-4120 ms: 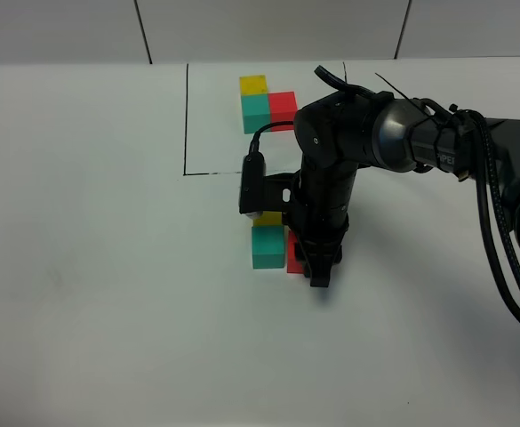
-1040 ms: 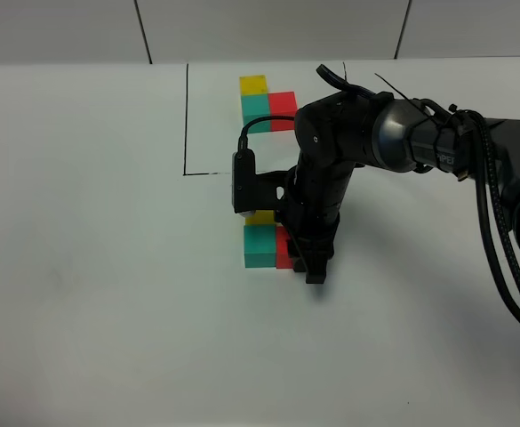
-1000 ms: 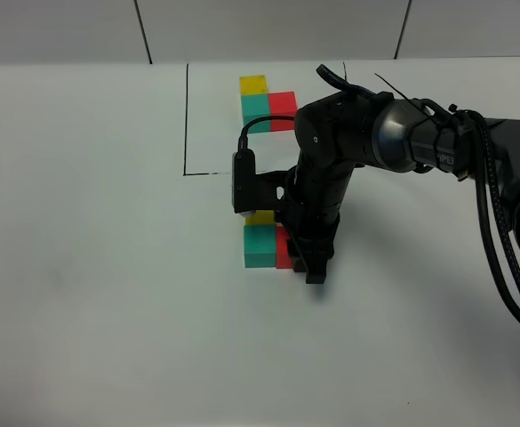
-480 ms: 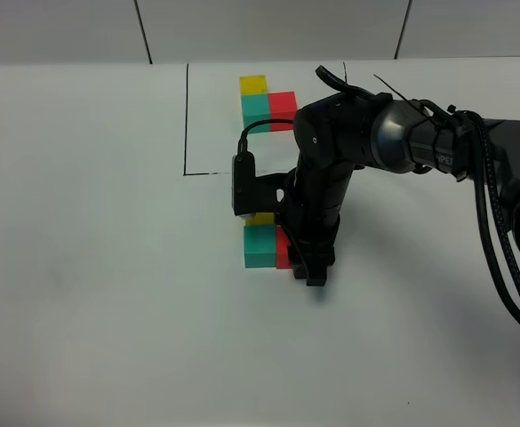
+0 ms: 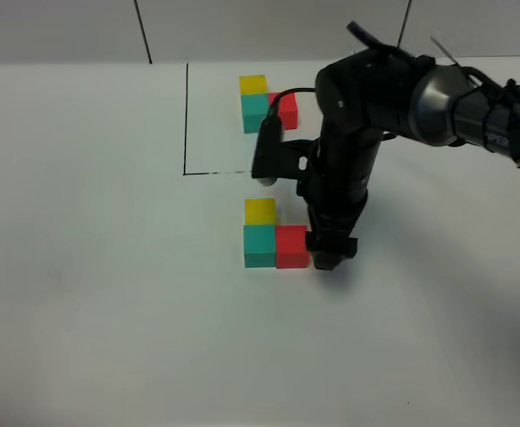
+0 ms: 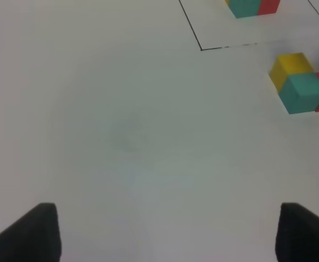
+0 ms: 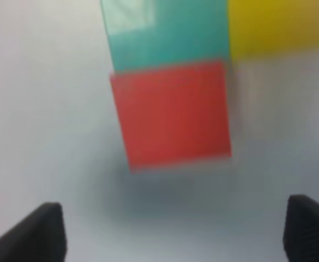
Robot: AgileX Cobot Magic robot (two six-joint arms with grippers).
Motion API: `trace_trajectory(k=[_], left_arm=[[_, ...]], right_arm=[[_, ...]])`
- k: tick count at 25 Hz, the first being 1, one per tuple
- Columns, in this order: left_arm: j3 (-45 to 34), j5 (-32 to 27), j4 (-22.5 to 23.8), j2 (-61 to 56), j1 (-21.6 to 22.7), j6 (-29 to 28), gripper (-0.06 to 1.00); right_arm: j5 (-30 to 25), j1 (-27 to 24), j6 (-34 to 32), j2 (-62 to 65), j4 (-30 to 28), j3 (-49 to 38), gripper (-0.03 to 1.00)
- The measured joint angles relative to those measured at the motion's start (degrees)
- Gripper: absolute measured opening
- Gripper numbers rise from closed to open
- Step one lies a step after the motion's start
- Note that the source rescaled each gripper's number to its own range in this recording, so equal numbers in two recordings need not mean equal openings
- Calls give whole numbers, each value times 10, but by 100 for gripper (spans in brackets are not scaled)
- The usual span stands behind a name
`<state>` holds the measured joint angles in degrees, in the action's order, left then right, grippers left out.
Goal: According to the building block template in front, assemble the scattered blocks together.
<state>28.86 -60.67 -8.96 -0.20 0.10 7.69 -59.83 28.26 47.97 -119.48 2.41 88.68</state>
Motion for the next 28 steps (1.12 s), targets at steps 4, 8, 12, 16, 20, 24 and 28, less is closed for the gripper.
trace_trajectory(k=[4, 8, 12, 16, 20, 24, 28], left_arm=[[0, 0, 0, 0, 0, 0, 90], [0, 0, 0, 0, 0, 1, 91], [0, 0, 0, 0, 0, 1, 91], [0, 0, 0, 0, 0, 1, 91], [0, 0, 0, 0, 0, 1, 91], [0, 0, 0, 0, 0, 0, 90], [0, 0, 0, 0, 0, 0, 90]], right_arm=[[-29, -65, -85, 30, 9, -3, 86], [13, -172, -151, 77, 44, -39, 87], [95, -271, -189, 137, 69, -116, 87], [167, -323, -197, 231, 80, -197, 90], [167, -349, -211, 333, 81, -255, 97], [159, -352, -245, 445, 77, -318, 100], [138, -352, -284, 557, 75, -380, 99]])
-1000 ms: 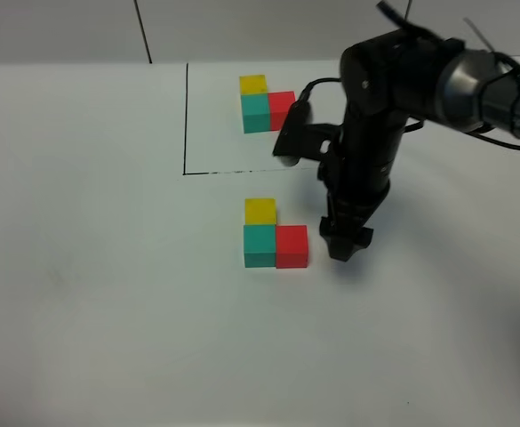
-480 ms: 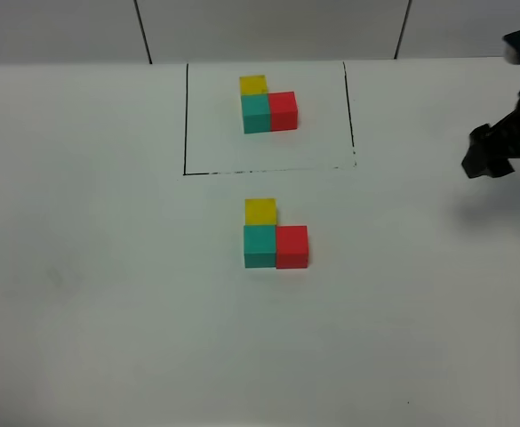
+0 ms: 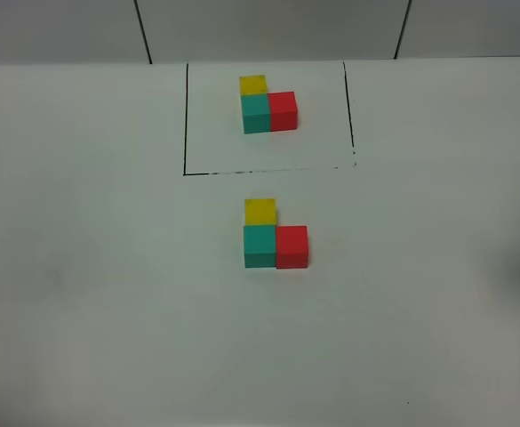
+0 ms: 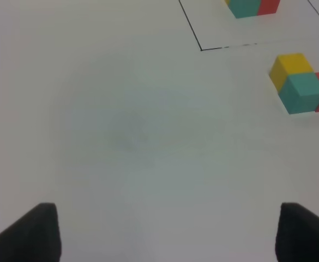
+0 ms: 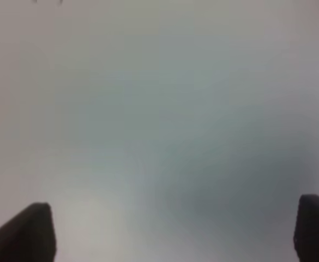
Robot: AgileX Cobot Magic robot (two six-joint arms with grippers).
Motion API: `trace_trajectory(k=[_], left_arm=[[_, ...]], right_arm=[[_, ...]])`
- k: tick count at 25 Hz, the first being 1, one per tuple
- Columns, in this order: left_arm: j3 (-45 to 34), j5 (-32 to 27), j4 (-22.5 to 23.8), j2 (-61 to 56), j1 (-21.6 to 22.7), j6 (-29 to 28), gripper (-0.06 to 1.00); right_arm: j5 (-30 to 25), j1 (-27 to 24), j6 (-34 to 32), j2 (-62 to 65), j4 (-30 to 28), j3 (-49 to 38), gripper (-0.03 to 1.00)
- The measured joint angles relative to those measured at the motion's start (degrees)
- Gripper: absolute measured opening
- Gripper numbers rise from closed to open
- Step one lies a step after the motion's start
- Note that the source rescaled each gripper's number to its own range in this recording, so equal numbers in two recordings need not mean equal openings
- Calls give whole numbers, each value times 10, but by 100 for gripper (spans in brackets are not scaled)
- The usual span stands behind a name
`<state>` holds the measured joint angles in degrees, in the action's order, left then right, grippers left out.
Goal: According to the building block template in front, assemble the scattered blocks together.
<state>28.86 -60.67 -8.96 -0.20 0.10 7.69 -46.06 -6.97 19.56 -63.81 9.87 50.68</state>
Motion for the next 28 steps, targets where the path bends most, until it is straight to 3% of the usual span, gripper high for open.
trace_trajectory(k=[11, 16, 23, 28], left_arm=[[0, 0, 0, 0, 0, 0, 90], [0, 0, 0, 0, 0, 0, 91], [0, 0, 0, 0, 0, 0, 91], [0, 0, 0, 0, 0, 0, 91]], right_arm=[[-60, 0, -30, 308, -17, -136, 100], [-105, 0, -41, 392, -15, -161, 100], [-131, 5, -46, 500, -2, -201, 100], [-144, 26, -46, 568, -24, -204, 100]])
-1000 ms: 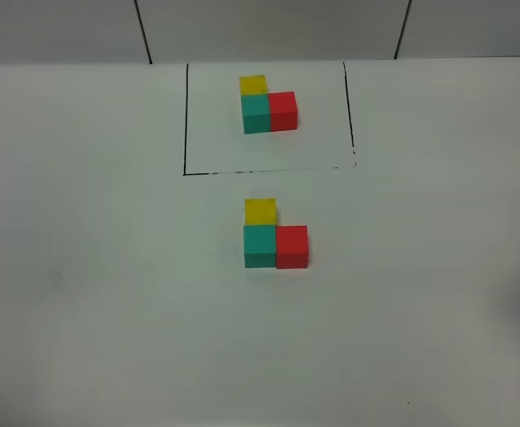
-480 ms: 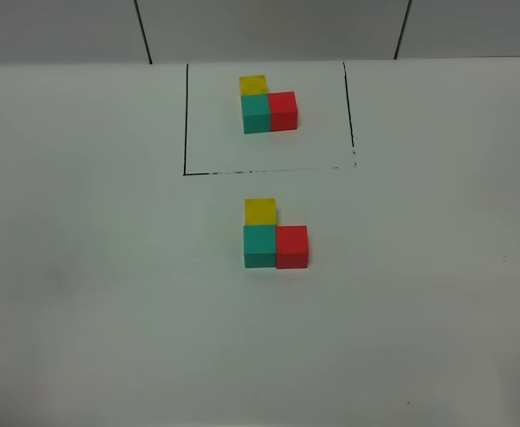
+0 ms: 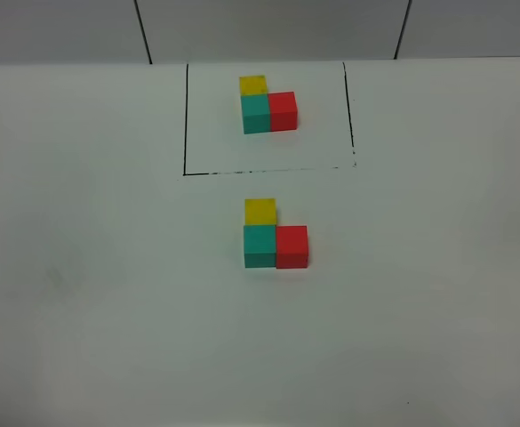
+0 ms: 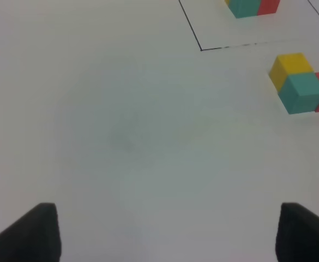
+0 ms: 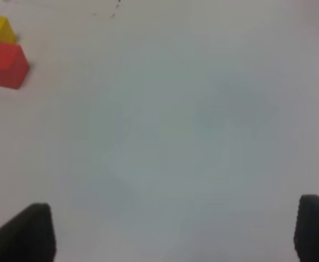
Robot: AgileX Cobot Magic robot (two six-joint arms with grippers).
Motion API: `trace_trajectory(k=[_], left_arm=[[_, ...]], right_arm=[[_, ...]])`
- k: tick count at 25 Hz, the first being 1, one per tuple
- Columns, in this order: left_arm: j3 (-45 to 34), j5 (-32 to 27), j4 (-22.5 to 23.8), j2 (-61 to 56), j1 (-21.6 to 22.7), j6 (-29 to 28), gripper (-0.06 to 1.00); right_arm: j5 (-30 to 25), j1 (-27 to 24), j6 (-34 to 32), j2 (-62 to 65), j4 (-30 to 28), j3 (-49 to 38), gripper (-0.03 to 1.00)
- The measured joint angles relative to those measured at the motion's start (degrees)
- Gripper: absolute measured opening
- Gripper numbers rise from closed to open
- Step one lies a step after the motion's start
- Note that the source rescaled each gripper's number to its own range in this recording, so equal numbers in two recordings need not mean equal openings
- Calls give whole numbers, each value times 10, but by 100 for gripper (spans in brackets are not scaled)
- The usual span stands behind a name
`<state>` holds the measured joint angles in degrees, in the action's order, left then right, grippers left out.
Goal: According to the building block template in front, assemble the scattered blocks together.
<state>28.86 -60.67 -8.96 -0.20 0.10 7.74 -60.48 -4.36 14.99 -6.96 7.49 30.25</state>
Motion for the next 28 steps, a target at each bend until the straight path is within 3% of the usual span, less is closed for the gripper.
trace_trajectory(k=[13, 28], left_arm=[[0, 0, 0, 0, 0, -1, 90], [0, 0, 0, 0, 0, -1, 91]], right_arm=[[-11, 40, -12, 35, -3, -12, 99], [-11, 48, -25, 35, -4, -12, 99]])
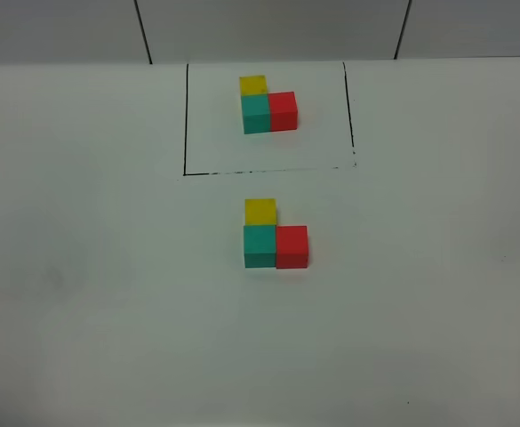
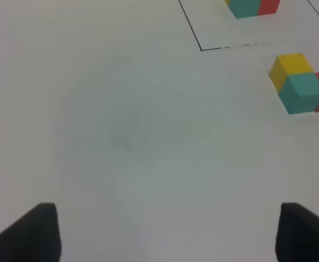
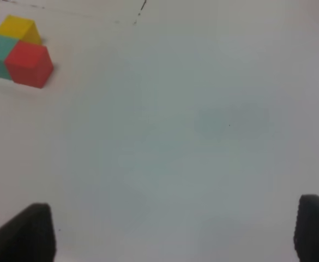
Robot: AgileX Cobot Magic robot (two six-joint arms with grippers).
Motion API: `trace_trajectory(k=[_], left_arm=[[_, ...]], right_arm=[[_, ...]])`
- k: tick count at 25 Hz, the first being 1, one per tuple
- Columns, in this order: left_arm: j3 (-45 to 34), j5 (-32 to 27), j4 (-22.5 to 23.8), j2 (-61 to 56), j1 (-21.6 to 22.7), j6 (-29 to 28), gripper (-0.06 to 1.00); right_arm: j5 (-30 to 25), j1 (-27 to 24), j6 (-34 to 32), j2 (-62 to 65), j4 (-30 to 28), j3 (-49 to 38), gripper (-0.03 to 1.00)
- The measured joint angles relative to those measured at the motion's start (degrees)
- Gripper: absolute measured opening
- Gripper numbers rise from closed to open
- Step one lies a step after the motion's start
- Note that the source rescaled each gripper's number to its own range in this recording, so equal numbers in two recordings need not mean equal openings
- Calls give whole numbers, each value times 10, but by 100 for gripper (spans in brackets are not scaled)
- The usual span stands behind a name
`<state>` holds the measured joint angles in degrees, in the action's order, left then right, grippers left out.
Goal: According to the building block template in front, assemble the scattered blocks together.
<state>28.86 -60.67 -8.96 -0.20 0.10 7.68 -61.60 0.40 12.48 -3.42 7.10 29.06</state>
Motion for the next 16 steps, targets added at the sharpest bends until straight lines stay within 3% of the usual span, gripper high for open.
trace_trajectory(k=[16], left_arm=[[0, 0, 0, 0, 0, 0, 90]], right_arm=[[1, 0, -61, 0, -25, -1, 99]])
